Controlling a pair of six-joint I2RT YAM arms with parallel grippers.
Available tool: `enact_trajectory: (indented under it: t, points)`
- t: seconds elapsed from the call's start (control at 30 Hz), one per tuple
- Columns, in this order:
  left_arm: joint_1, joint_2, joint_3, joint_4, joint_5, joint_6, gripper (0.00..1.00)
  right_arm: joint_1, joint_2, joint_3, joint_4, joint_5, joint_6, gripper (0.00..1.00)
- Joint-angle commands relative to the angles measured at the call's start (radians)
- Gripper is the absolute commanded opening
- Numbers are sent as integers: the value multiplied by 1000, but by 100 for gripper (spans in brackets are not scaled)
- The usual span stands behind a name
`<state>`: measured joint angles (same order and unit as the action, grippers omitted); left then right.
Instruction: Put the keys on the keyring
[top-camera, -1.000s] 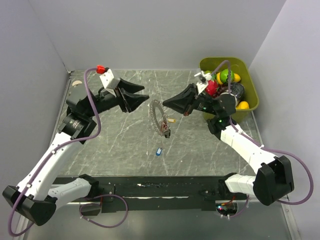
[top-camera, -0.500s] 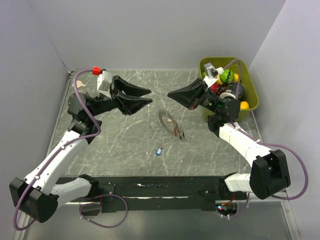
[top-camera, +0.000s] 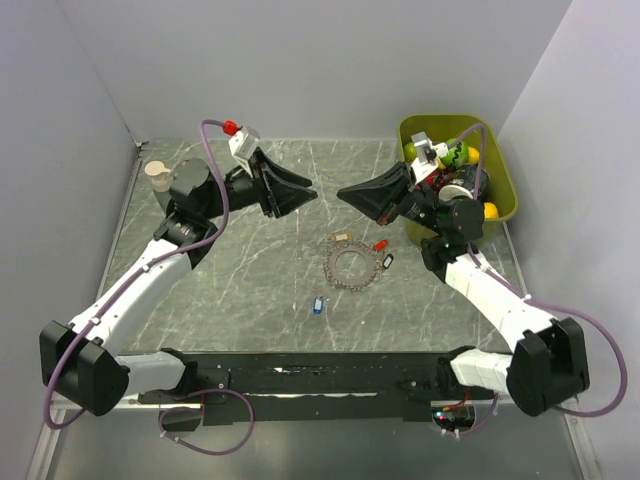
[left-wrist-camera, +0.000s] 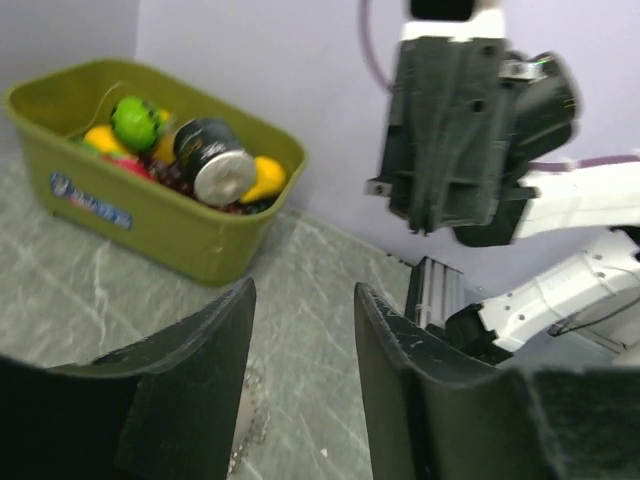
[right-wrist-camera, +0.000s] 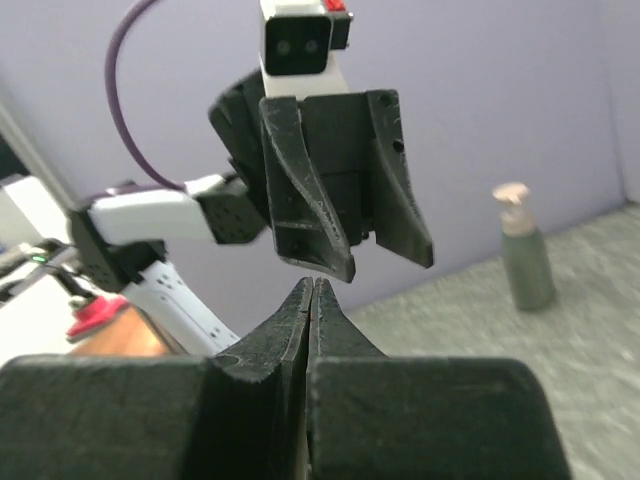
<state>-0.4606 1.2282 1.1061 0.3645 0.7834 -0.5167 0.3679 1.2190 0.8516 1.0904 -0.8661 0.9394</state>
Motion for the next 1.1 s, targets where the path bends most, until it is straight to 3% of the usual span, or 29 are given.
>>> enact_trajectory:
  t: [0.0, 0.1, 0.17, 0.27, 0.47, 0.77, 0.9, 1.07]
  points:
    - [2, 14, 8, -139, -91, 60, 52, -6, -85, -3, -348, 30, -264, 0]
    - [0, 24, -23, -159, -133, 70, 56, -4, -116, -8, -533, 74, -390, 0]
    - [0, 37, -51, -176, -180, 70, 59, -6, -125, -6, -637, 130, -480, 7]
    - [0, 73, -68, -226, -252, 53, 63, -4, -110, 9, -841, 214, -579, 34]
    - [0, 186, -78, -308, -308, -22, 67, 2, -12, 49, -1185, 375, -654, 64]
    - [0, 347, -49, -452, -427, -109, 68, 32, 119, 29, -1425, 594, -562, 77]
    - [-1, 395, -49, -463, -480, -143, 69, 31, 143, -25, -1420, 639, -492, 78]
    - [-9, 487, -11, -458, -447, -163, 66, 6, 175, -28, -1433, 705, -439, 76]
